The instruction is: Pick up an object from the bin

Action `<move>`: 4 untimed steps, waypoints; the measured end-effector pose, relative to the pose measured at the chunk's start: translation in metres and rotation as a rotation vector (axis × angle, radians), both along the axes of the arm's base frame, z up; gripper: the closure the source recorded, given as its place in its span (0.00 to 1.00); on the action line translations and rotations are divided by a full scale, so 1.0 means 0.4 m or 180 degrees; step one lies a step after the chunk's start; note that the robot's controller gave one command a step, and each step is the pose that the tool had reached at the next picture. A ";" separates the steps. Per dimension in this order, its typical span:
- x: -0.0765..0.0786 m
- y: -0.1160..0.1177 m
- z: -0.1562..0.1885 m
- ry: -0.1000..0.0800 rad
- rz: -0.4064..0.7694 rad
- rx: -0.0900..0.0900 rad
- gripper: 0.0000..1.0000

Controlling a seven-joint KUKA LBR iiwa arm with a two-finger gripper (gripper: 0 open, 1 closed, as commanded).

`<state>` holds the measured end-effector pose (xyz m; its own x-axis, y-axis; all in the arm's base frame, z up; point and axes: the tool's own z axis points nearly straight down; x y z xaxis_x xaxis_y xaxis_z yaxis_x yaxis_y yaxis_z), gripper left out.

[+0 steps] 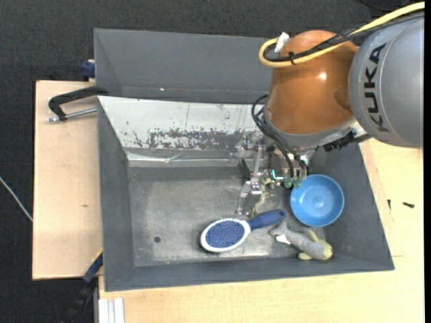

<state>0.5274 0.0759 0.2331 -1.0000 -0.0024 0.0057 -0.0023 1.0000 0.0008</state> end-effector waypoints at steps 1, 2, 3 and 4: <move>-0.030 -0.080 -0.387 0.0053 0.0807 0.0001 0.00; -0.081 -0.034 -0.387 -0.0027 0.0580 -0.0018 0.00; -0.095 -0.029 -0.392 0.0038 0.0579 -0.0005 1.00; -0.023 -0.128 -0.030 -0.0062 0.0879 -0.0004 1.00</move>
Offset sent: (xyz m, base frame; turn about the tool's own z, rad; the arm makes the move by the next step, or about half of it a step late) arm -0.0111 -0.0329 -0.1599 -0.2525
